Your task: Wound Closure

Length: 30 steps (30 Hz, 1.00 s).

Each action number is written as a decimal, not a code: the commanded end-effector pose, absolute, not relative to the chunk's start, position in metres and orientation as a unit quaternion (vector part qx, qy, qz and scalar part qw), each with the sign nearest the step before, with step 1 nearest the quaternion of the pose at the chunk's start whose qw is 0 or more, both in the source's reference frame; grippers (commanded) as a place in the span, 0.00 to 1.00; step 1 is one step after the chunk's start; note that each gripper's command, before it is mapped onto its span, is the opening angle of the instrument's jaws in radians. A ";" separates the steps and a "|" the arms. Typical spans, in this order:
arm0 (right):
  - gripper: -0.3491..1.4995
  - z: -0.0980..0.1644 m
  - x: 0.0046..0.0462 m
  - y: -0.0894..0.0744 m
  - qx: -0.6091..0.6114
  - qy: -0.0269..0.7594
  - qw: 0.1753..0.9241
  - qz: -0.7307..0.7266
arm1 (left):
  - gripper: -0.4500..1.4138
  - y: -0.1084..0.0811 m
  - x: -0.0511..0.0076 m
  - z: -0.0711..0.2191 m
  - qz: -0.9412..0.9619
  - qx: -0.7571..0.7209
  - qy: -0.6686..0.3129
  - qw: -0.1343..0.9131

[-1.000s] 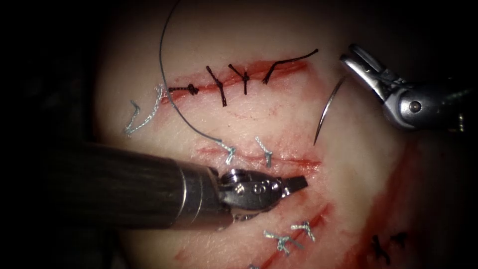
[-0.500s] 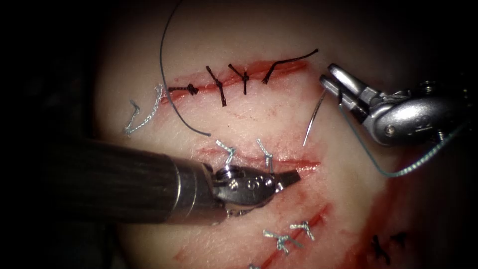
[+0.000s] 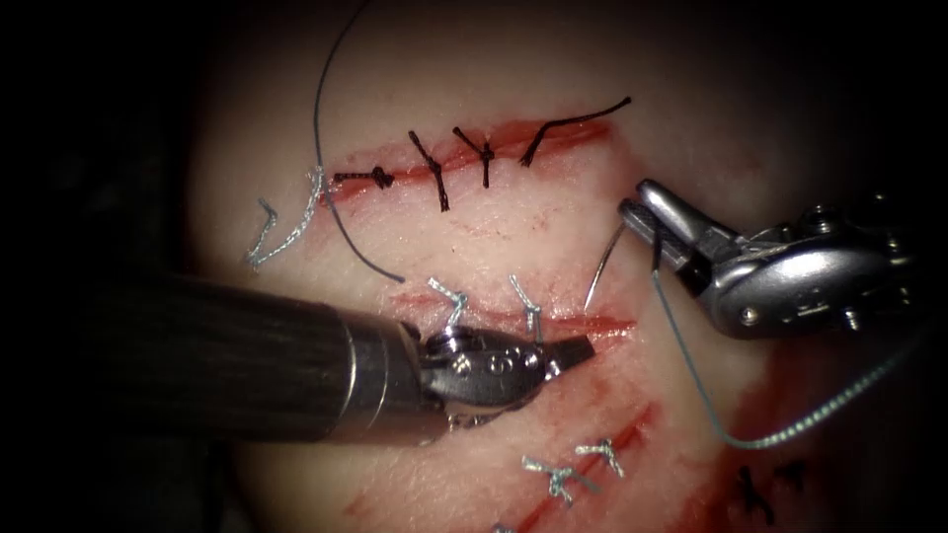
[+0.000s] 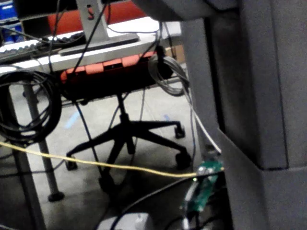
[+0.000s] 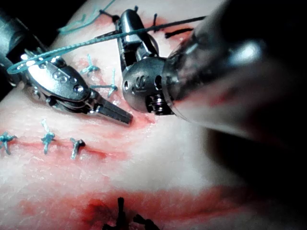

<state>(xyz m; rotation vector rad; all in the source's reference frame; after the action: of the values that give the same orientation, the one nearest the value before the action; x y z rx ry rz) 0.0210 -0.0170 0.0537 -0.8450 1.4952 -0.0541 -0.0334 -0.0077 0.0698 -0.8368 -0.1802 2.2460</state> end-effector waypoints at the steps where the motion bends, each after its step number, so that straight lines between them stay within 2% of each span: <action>1: 0.00 0.054 0.0220 -0.017 -0.374 0.659 0.652 -0.028 | 0.00 -0.008 -0.0339 0.070 0.871 -0.325 -0.070 0.361; 30: 0.00 0.055 0.0212 -0.016 -0.386 0.641 0.659 -0.078 | 0.00 -0.008 -0.0338 0.070 0.870 -0.325 -0.072 0.363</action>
<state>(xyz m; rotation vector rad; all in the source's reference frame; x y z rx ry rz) 0.0203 -0.0156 0.0545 -0.8711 1.4465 -0.1768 -0.0334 -0.0076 0.0694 -0.8348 -0.1846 2.2392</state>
